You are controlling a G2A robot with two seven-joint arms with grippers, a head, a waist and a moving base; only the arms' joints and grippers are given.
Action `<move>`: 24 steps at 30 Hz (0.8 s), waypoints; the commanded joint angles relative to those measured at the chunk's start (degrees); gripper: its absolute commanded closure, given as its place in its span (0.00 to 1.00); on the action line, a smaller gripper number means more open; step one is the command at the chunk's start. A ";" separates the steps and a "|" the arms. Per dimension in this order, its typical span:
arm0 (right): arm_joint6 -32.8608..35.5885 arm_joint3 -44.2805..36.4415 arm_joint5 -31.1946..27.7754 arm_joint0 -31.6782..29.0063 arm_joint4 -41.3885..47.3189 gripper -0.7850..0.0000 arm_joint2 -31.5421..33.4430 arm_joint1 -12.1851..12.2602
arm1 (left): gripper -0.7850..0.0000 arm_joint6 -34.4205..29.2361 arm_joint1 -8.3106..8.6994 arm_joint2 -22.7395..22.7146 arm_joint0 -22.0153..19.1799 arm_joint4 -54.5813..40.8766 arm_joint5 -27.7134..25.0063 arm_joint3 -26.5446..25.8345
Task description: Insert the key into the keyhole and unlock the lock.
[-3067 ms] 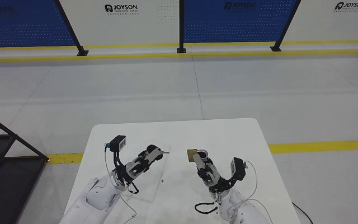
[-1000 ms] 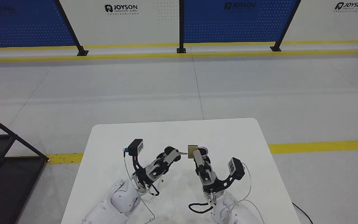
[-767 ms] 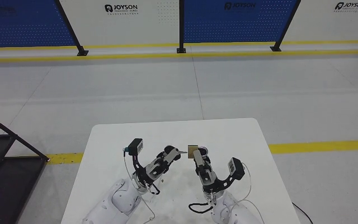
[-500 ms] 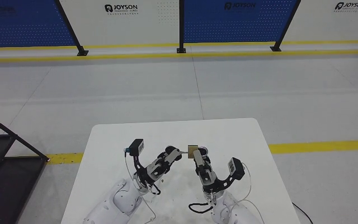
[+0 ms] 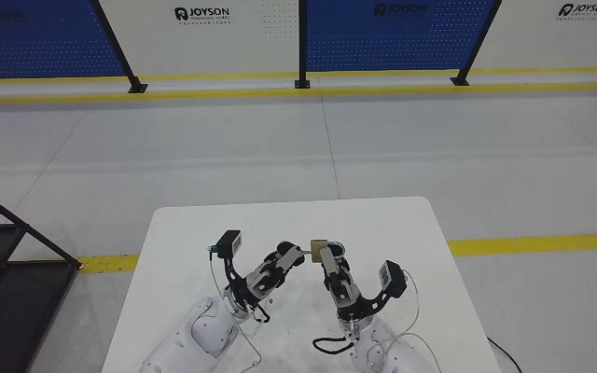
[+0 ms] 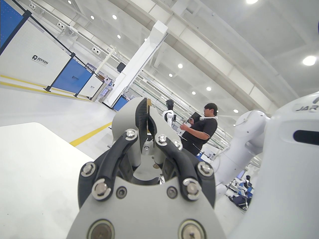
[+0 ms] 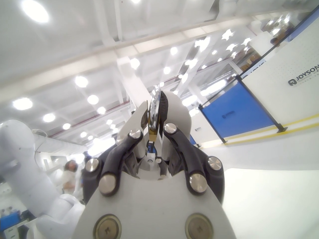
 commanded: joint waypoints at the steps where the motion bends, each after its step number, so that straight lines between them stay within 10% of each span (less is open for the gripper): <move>1: 0.27 -0.27 0.43 -0.21 -0.32 1.00 0.08 -0.04 | 1.00 0.28 -0.11 0.17 -0.12 0.33 0.00 0.17; 14: 0.62 -0.54 3.13 -0.63 -2.61 1.00 -0.35 -0.49 | 1.00 1.51 -0.63 0.78 -0.67 1.49 0.00 0.69; 16: 0.47 -0.43 2.91 -0.58 -2.49 1.00 -0.21 -0.52 | 0.52 1.67 -0.66 0.69 -0.63 1.38 0.00 0.83; 17: 0.36 -0.41 2.78 -0.60 -2.37 1.00 -0.11 -0.53 | 0.05 1.63 -0.67 0.63 -0.64 1.32 0.00 0.85; 24: 0.39 -0.39 2.56 -0.76 -2.14 1.00 0.34 -0.59 | 0.09 1.34 -0.57 0.11 -0.39 0.55 0.00 0.52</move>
